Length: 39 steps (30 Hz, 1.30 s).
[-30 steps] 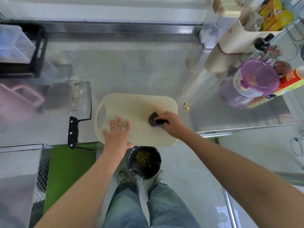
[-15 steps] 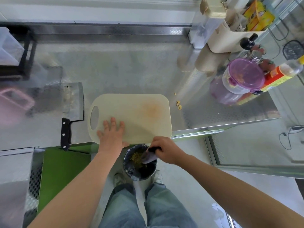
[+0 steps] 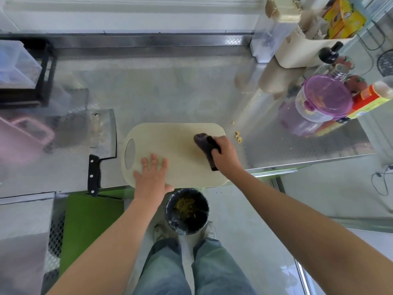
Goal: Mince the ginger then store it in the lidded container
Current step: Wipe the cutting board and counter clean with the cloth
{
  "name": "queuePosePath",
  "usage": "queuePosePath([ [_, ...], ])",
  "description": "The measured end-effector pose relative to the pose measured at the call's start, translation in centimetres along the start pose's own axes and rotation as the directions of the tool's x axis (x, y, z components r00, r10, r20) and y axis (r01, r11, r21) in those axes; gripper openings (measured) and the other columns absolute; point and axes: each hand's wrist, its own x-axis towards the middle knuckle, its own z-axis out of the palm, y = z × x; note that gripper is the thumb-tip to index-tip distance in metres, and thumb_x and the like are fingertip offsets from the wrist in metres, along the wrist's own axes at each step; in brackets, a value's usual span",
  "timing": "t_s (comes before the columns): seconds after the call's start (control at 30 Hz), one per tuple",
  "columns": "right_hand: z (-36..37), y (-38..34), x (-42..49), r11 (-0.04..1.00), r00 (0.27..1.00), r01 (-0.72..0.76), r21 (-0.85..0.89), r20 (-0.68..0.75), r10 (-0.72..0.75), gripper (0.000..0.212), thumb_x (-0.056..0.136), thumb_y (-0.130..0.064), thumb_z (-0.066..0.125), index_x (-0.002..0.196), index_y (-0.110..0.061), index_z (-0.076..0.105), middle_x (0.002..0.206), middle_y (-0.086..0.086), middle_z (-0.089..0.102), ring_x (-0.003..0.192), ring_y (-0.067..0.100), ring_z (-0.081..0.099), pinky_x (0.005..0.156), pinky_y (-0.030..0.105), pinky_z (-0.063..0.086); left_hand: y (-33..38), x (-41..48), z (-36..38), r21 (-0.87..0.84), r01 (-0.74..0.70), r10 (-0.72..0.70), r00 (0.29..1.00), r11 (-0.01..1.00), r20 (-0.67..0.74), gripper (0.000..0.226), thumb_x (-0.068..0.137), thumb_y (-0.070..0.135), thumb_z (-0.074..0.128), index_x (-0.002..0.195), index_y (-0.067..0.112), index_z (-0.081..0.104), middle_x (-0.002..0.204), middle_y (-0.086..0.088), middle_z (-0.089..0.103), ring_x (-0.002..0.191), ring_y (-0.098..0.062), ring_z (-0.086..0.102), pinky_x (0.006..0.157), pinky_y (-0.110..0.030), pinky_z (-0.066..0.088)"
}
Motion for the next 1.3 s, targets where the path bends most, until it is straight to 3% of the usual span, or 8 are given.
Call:
queuePosePath([
  [0.23, 4.4, 0.4, 0.8, 0.991, 0.992, 0.11, -0.078, 0.076, -0.104, 0.048, 0.084, 0.008, 0.046, 0.124, -0.011, 0.064, 0.112, 0.008, 0.054, 0.107, 0.026, 0.046, 0.09, 0.022, 0.033, -0.2, 0.1, -0.3, -0.029, -0.004, 0.004, 1.0, 1.0, 0.02, 0.095, 0.086, 0.056, 0.057, 0.153, 0.024, -0.001, 0.16, -0.012, -0.008, 0.147, -0.037, 0.0, 0.113, -0.057, 0.024],
  [0.4, 3.2, -0.6, -1.9, 0.945, 0.817, 0.276, -0.174, 0.56, -0.135, 0.028, 0.077, 0.004, 0.052, 0.091, -0.002, 0.074, 0.092, 0.013, 0.069, 0.082, 0.023, 0.057, 0.072, 0.026, 0.043, -0.3, 0.1, -0.2, -0.043, -0.008, 0.007, 1.0, 0.999, -0.008, 0.097, 0.083, 0.056, 0.061, 0.153, 0.023, 0.003, 0.161, -0.012, -0.004, 0.146, -0.038, 0.004, 0.112, -0.057, 0.027],
  [0.47, 2.1, -0.9, -1.4, 0.954, 0.844, 0.251, -0.167, 0.52, -0.131, 0.025, 0.077, 0.004, 0.051, 0.09, 0.001, 0.073, 0.09, 0.016, 0.07, 0.084, 0.028, 0.06, 0.072, 0.03, 0.046, -0.4, 0.0, -0.2, -0.038, -0.012, 0.012, 1.0, 0.999, -0.012, 0.097, 0.083, 0.057, 0.06, 0.153, 0.023, 0.003, 0.161, -0.012, -0.004, 0.146, -0.038, 0.004, 0.112, -0.057, 0.027],
  [0.6, 0.2, -0.4, 2.1, 0.992, 0.99, 0.089, -0.086, 0.115, -0.079, 0.041, 0.083, 0.005, 0.046, 0.117, -0.006, 0.066, 0.104, 0.008, 0.057, 0.091, 0.023, 0.051, 0.073, 0.028, 0.042, -0.4, 0.0, -0.2, -0.027, -0.017, 0.017, 1.0, 0.999, 0.001, 0.093, 0.086, 0.057, 0.055, 0.153, 0.022, 0.001, 0.161, -0.011, -0.006, 0.147, -0.037, 0.001, 0.113, -0.056, 0.024],
  [0.77, 2.6, 0.9, -0.8, 0.947, 0.894, 0.294, -0.127, 0.389, -0.224, 0.043, 0.082, 0.004, 0.049, 0.113, -0.015, 0.072, 0.106, 0.008, 0.059, 0.097, 0.02, 0.051, 0.084, 0.022, 0.035, -0.3, -0.1, 0.3, 0.035, -0.022, 0.023, 0.999, 0.999, -0.025, 0.092, 0.088, 0.058, 0.051, 0.153, 0.018, 0.0, 0.161, -0.013, -0.005, 0.146, -0.04, 0.003, 0.111, -0.057, 0.027],
  [0.9, 2.1, 1.7, -4.0, 0.865, 0.656, 0.445, -0.231, 0.742, -0.139, 0.034, 0.078, -0.005, 0.049, 0.097, -0.011, 0.076, 0.094, 0.003, 0.069, 0.088, 0.019, 0.059, 0.085, 0.033, 0.049, -0.3, -0.1, 0.4, -0.014, -0.022, 0.021, 0.999, 1.0, -0.026, 0.093, 0.087, 0.056, 0.054, 0.154, 0.019, 0.001, 0.161, -0.012, -0.005, 0.146, -0.039, 0.002, 0.112, -0.057, 0.025],
  [1.1, 0.1, 1.8, -2.4, 0.97, 0.949, 0.235, -0.055, 0.229, -0.217, 0.038, 0.078, -0.003, 0.045, 0.104, -0.009, 0.072, 0.094, 0.001, 0.057, 0.089, 0.018, 0.052, 0.08, 0.027, 0.045, -0.2, -0.2, 0.2, 0.012, -0.017, 0.018, 1.0, 1.0, -0.013, 0.092, 0.089, 0.056, 0.051, 0.153, 0.019, -0.003, 0.16, -0.013, -0.008, 0.146, -0.038, -0.001, 0.114, -0.056, 0.024],
  [1.3, 0.9, 1.8, -4.4, 0.938, 0.773, 0.32, -0.13, 0.609, -0.18, 0.031, 0.077, 0.002, 0.049, 0.094, -0.004, 0.075, 0.09, 0.005, 0.065, 0.083, 0.016, 0.055, 0.079, 0.027, 0.045, -0.1, -0.2, 0.2, -0.015, -0.008, 0.007, 1.0, 1.0, -0.008, 0.092, 0.088, 0.055, 0.053, 0.154, 0.02, -0.001, 0.16, -0.013, -0.008, 0.146, -0.039, 0.0, 0.113, -0.057, 0.024],
])
